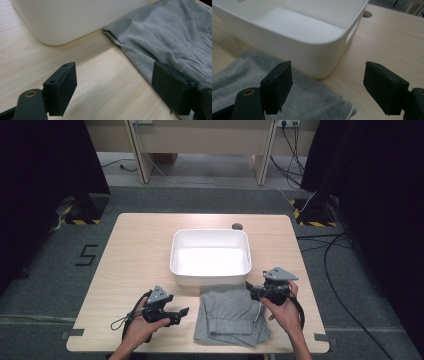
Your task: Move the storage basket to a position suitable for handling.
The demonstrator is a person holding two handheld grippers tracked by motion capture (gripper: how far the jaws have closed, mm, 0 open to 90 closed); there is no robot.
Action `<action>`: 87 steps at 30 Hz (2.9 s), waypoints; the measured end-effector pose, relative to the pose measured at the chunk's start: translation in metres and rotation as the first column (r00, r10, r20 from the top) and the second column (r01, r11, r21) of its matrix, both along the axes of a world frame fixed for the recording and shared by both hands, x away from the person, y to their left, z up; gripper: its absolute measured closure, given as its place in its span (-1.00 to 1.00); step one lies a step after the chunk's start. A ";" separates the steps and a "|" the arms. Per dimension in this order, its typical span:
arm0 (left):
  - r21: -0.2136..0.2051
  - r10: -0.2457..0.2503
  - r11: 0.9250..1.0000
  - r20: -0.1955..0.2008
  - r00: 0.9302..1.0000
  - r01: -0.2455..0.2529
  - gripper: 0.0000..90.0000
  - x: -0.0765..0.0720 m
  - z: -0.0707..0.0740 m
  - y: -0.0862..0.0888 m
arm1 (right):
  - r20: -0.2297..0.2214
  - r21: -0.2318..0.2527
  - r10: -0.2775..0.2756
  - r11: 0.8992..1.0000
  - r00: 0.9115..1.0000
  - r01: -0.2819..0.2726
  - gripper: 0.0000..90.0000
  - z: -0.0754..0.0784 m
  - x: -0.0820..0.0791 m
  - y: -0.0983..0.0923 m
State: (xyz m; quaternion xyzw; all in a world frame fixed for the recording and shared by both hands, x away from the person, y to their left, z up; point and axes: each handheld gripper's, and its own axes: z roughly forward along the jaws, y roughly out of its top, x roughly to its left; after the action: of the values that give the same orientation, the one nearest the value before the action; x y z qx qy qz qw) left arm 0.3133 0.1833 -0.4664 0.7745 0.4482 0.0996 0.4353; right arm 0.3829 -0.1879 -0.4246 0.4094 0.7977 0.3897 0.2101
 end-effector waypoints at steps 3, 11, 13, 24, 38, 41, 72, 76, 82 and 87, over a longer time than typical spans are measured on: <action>-0.008 -0.013 1.000 0.001 1.000 0.013 -0.58 -0.010 -0.001 -0.001 | -0.028 -0.006 0.006 1.000 1.000 -0.007 -0.49 -0.010 -0.007 -0.005; -0.025 -0.072 0.997 0.008 0.997 0.072 -0.59 -0.030 -0.002 -0.023 | -0.083 -0.020 -0.007 1.000 0.997 0.006 -0.50 -0.033 -0.005 -0.016; -0.026 -0.098 0.995 0.008 0.995 0.098 -0.60 -0.033 -0.002 -0.034 | -0.097 0.000 -0.019 1.000 0.995 0.019 -0.48 -0.037 -0.002 -0.018; 0.022 -0.193 0.981 -0.033 0.981 0.194 -0.39 -0.029 -0.019 -0.088 | -0.159 0.028 0.036 0.999 0.987 -0.032 -0.22 -0.053 0.005 -0.019; 0.060 -0.207 0.977 0.004 0.978 0.207 0.04 -0.064 -0.022 -0.052 | -0.182 0.042 0.146 0.989 0.972 -0.141 -0.11 -0.054 -0.019 0.015; 0.062 -0.191 0.980 -0.002 0.982 0.191 0.04 -0.070 -0.021 -0.038 | -0.180 0.052 0.158 0.987 0.971 -0.151 -0.15 -0.056 -0.023 0.028; 0.101 -0.087 0.991 0.009 0.996 0.086 -0.25 -0.061 -0.021 -0.012 | -0.158 0.180 0.087 0.982 0.984 -0.058 -0.44 -0.053 -0.014 0.035; 0.043 -0.047 0.998 0.010 0.999 0.046 -0.42 -0.064 -0.020 -0.008 | -0.162 0.180 0.097 0.981 0.982 -0.068 -0.47 -0.053 -0.014 0.034; 0.053 0.016 0.998 -0.019 1.000 -0.015 -0.67 -0.066 -0.024 -0.003 | -0.154 0.164 0.111 0.983 0.982 -0.086 -0.47 -0.053 -0.016 0.038; 0.081 0.013 0.997 -0.024 1.000 -0.011 -0.68 -0.069 -0.025 -0.006 | -0.151 0.143 0.113 0.986 0.982 -0.091 -0.48 -0.054 -0.018 0.039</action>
State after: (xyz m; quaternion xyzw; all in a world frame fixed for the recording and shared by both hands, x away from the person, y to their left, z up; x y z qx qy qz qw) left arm 0.2445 0.1771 -0.4912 0.7900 0.4537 0.1108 0.3973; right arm 0.3652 -0.1488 -0.4784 0.4109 0.8038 0.4192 0.0974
